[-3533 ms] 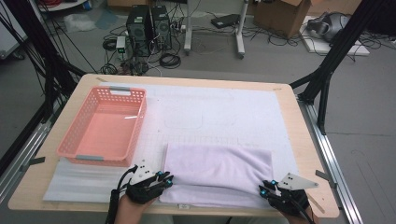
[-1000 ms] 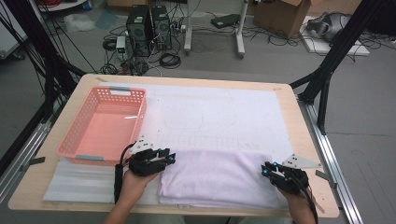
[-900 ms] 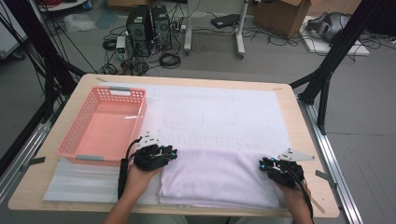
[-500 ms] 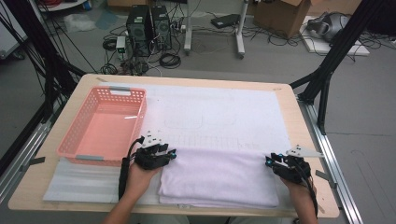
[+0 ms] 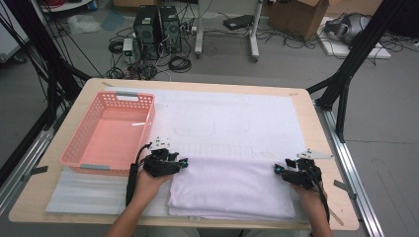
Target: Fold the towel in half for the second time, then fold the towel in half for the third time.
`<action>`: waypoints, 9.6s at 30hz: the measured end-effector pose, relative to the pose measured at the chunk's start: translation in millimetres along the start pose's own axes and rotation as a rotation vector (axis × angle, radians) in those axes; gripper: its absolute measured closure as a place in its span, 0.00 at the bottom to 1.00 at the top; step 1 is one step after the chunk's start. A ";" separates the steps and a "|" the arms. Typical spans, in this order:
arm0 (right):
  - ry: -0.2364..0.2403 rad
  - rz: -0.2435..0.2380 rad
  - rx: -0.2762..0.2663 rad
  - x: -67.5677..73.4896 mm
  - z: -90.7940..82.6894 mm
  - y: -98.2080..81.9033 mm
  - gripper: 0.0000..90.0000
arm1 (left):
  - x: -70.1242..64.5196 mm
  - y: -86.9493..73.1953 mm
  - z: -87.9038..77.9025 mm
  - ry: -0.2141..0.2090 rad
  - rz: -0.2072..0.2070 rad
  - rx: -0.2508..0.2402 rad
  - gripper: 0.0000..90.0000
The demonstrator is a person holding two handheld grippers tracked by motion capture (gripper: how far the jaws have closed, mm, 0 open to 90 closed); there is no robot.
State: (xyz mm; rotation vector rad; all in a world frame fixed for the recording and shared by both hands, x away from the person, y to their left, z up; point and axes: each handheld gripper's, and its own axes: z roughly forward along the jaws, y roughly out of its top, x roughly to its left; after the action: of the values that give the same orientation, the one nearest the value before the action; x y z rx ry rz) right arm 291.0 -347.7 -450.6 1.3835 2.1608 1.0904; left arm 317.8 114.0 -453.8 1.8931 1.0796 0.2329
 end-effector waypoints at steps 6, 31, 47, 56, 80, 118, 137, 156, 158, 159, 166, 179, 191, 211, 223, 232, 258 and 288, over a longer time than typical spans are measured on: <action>0.065 -0.003 0.005 1.0 -1.1 -0.2 0.82 | -3.0 0.1 0.7 -0.015 0.023 0.009 0.84; -0.089 0.015 -0.090 -30.4 22.3 53.0 0.86 | 18.5 54.0 34.6 0.069 -0.016 -0.109 0.86; -0.065 0.040 -0.137 -22.9 -8.3 34.7 0.61 | -6.5 32.9 4.3 -0.015 0.051 -0.093 0.63; -0.002 -0.028 -0.106 9.0 -42.1 -1.9 0.68 | -19.3 -0.4 -13.2 -0.052 0.038 -0.032 0.60; 0.037 -0.104 0.059 19.3 -58.0 -26.9 0.96 | -34.0 -25.0 -41.3 -0.075 0.077 -0.016 0.94; -0.072 -0.060 -0.221 14.3 -70.2 -20.6 0.23 | -22.8 -15.9 -46.6 -0.027 0.109 -0.253 0.22; -0.017 -0.080 -0.158 20.0 -54.1 -14.7 0.22 | -24.8 -20.5 -33.7 -0.004 0.062 -0.109 0.25; 0.101 -0.157 -0.156 50.2 -27.2 20.3 0.21 | -31.6 -25.8 -25.9 0.020 0.061 0.023 0.46; 0.110 -0.170 -0.159 54.7 -22.2 27.4 0.21 | -33.6 -26.3 -26.0 0.013 0.076 0.028 0.51; 0.118 -0.170 -0.161 57.4 -19.6 31.5 0.21 | -34.6 -26.5 -25.8 0.006 0.087 0.031 0.55; 0.171 -0.214 -0.130 75.4 10.8 64.3 0.21 | -36.2 -25.4 -23.1 -0.006 0.064 0.041 0.80; 0.260 -0.283 -0.036 109.4 67.8 122.7 0.23 | -32.0 -26.2 -23.6 -0.042 0.000 0.036 0.84; 0.315 -0.355 0.097 139.3 123.7 155.7 0.33 | -30.2 -27.3 -24.2 -0.056 -0.023 0.032 0.84; 0.324 -0.452 0.269 177.6 188.6 163.8 0.44 | -26.5 -27.2 -25.5 -0.078 -0.048 0.039 0.84; 0.394 -0.544 0.299 186.8 186.2 166.5 0.88 | -25.0 -26.6 -27.6 -0.081 -0.060 0.047 0.87; 0.476 -0.474 0.150 187.9 172.0 170.7 0.89 | -23.4 -7.4 -58.7 -0.131 -0.049 -0.027 0.90; 0.356 -0.355 -0.082 92.1 61.8 157.7 0.90 | -114.4 59.3 5.5 -0.317 0.113 -0.027 0.89; 0.224 -0.339 -0.023 25.9 51.2 117.2 0.90 | -134.2 61.7 33.3 -0.276 0.181 -0.088 0.45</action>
State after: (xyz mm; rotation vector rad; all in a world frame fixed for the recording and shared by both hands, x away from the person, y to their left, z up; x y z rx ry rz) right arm 383.5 -277.1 -391.7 0.8732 2.4161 1.1739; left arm 291.9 -20.7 -389.9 1.8797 0.7034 0.1142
